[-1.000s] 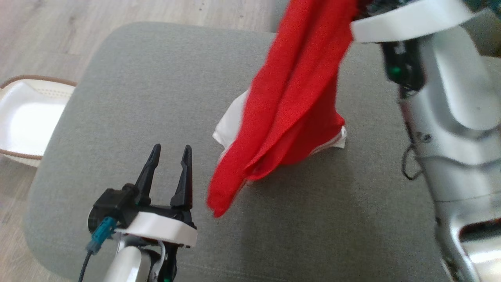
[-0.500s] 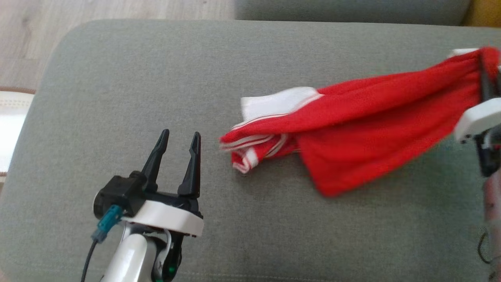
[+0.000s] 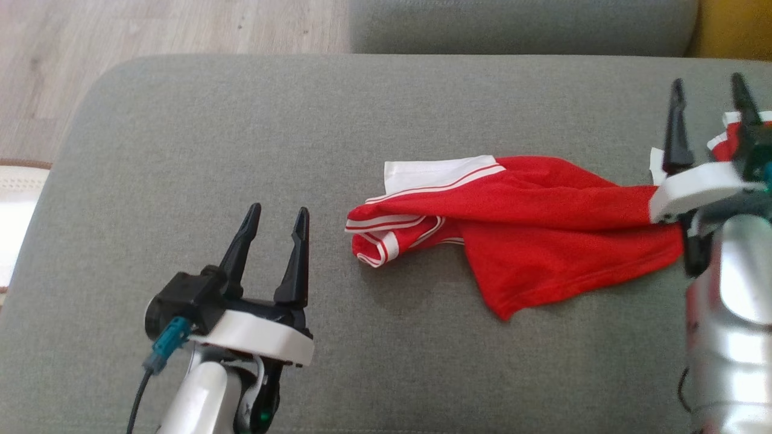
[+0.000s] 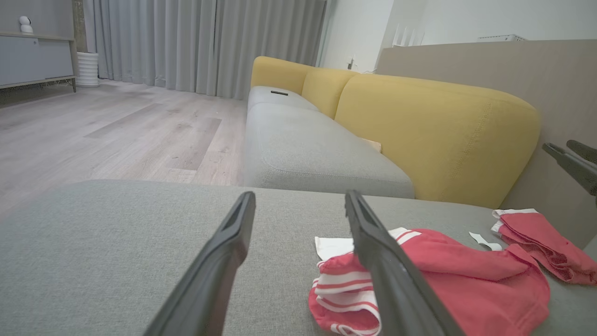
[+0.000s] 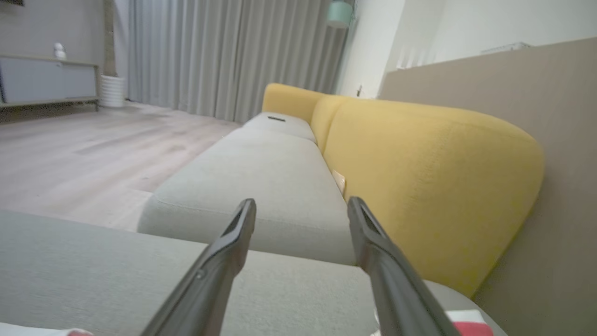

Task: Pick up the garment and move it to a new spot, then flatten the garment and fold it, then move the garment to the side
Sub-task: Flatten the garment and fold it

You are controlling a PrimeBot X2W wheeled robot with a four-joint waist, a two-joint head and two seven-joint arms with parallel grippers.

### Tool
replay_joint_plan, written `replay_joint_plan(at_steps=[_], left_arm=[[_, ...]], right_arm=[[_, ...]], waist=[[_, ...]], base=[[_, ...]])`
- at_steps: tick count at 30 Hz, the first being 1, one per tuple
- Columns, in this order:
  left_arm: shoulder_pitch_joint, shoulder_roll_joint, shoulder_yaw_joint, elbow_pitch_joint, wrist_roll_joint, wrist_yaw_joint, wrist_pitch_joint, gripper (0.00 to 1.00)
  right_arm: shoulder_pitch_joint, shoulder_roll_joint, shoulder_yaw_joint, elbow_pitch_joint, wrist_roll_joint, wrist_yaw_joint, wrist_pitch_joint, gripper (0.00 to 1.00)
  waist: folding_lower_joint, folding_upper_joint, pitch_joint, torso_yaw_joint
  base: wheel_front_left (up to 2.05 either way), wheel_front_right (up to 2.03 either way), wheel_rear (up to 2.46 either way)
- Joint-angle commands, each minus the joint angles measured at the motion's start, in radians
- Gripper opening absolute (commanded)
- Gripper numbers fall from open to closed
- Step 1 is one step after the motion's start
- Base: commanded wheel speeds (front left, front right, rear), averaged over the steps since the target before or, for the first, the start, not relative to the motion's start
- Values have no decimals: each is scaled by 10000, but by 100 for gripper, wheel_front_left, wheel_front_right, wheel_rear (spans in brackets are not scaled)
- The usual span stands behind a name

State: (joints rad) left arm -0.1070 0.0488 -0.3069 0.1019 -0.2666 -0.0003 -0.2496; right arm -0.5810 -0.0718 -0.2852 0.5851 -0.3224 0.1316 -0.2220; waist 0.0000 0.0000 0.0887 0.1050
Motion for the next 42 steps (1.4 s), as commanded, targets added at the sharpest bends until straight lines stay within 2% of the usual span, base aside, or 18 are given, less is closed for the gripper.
replay_joint_plan(at_steps=[1,7,8,15,21,28,34,42], left_arm=[[-275,14,368,-330,28,-14,-122,100],[-147,14,542,-355,60,-9,-122,100],[-147,14,542,-355,60,-9,-122,100],[159,14,611,-423,0,2,-122,100],[249,14,633,-495,-23,10,-122,100],[41,14,385,-503,-68,0,-122,100],[-284,14,0,-412,-175,55,-122,100],[-424,14,-244,-344,-405,192,-122,100]], right_arm=[[115,174,496,-482,376,-9,-154,100],[1848,211,2596,-1909,3006,-9,-348,100],[1848,211,2596,-1909,3006,-9,-348,100],[4632,214,4062,-3924,4764,-9,-394,100],[4928,215,4416,-4341,4801,-9,-396,100],[4407,215,4886,-4311,4315,-9,-353,100],[2943,215,6182,-2976,3132,-9,1138,100],[1325,-94,6930,-881,2618,-9,2103,100]], waist=[[0,0,-58,-20],[0,0,-271,-145],[0,0,-271,-145],[0,0,-558,-237],[0,0,-539,-245],[0,0,-138,84],[0,0,422,901],[0,0,691,1833]], base=[[0,0,0],[0,0,0],[0,0,0],[0,0,0],[0,0,0],[0,0,0],[0,0,0],[0,0,0]])
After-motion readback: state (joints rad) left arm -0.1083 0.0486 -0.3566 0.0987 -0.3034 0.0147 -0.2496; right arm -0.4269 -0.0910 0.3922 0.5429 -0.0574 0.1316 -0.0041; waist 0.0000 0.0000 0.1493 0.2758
